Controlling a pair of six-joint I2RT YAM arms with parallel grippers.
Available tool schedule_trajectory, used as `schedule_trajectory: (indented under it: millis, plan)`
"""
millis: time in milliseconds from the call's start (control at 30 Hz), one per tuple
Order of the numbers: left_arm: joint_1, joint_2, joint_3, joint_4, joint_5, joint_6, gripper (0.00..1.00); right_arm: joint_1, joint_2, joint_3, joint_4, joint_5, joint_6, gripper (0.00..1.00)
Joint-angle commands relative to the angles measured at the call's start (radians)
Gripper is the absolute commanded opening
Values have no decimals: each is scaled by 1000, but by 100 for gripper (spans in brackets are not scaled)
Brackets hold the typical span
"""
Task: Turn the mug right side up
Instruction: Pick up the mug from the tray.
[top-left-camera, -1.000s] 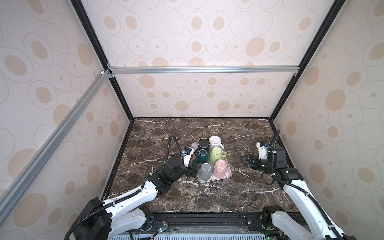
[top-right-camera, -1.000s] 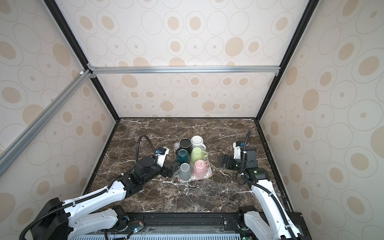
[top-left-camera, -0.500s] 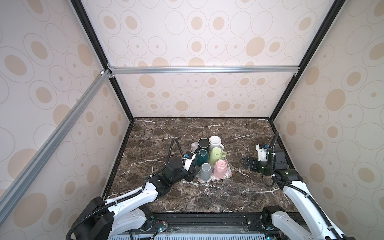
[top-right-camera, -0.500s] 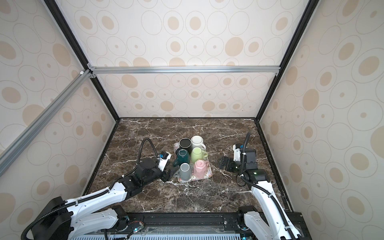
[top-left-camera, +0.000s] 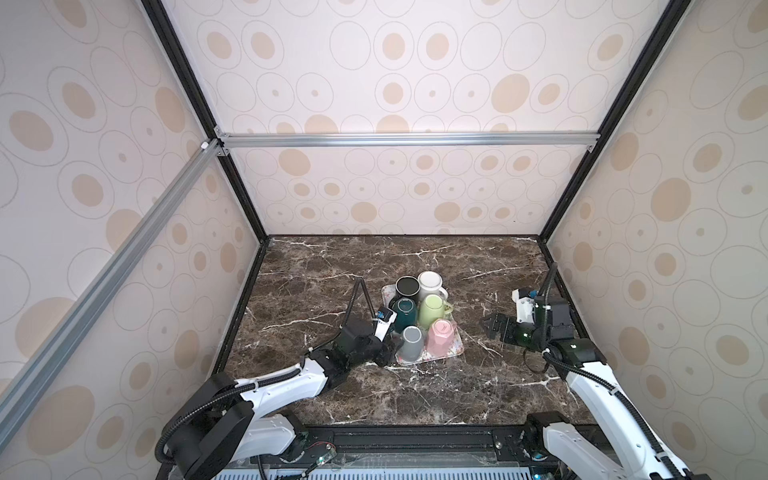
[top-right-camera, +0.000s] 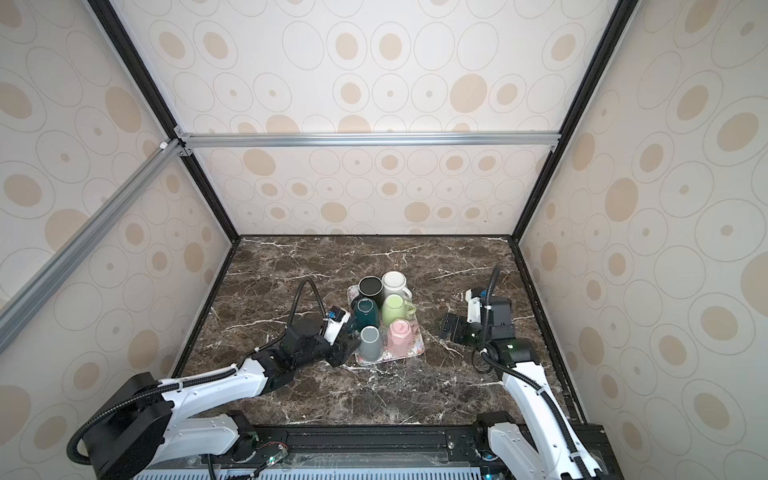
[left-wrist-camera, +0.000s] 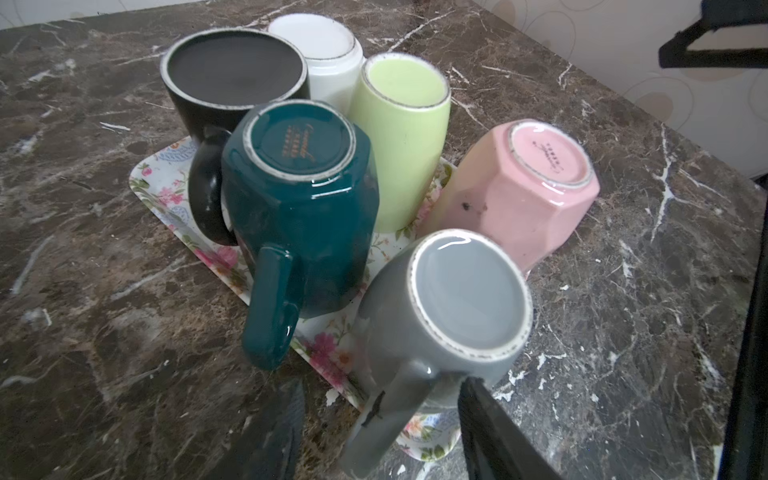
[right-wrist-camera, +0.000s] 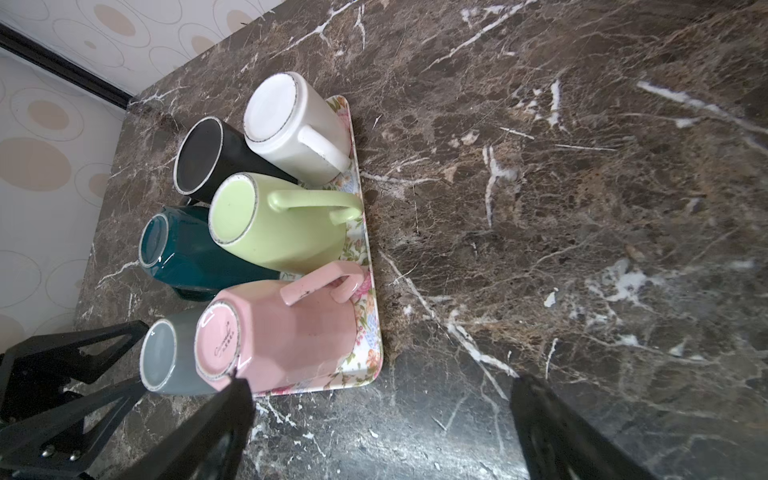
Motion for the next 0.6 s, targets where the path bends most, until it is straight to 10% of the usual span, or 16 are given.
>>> schedule_trajectory:
  millis: [0,567]
  plan:
    - [-5,27,4,31,14,-8,60,3,-12,-18,-9,8,11,100]
    - [-16,63,35,-6,-3,22,61,2,-4,-28,6,3,28,100]
